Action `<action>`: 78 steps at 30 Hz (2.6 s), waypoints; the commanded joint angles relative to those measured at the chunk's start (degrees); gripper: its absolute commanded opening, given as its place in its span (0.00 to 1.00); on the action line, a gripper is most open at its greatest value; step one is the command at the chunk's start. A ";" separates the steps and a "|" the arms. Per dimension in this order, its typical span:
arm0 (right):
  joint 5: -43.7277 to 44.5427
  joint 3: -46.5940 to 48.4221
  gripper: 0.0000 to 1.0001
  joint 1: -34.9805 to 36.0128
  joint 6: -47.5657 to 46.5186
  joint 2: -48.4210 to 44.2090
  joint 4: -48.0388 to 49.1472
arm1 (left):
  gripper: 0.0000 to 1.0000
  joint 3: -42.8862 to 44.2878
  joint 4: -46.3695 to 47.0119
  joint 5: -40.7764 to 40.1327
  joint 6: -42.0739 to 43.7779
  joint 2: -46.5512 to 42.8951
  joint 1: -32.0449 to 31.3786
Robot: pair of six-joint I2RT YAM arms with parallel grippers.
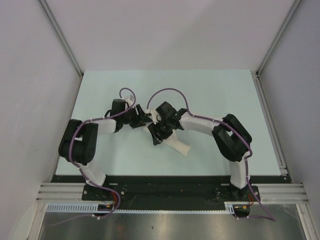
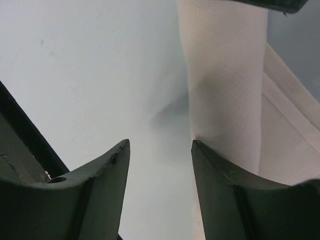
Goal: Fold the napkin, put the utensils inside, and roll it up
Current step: Roll the napkin with the utensil
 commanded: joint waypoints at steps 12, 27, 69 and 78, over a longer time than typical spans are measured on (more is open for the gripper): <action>-0.49 -0.05 0.58 -3.50 1.08 -2.90 1.61 | 0.58 -4.97 6.24 1.71 1.76 -6.39 -0.10; 14.16 -2.60 0.61 0.89 -4.89 -9.41 3.02 | 0.04 -3.57 11.08 4.00 -2.03 -1.03 -0.54; 0.06 -0.32 0.36 -3.93 -7.98 2.36 1.18 | 0.55 4.08 4.32 1.81 0.34 -1.54 -0.28; -21.14 3.37 0.34 -11.93 -4.37 8.24 -1.72 | 0.57 1.62 5.98 2.95 0.87 -1.20 -0.45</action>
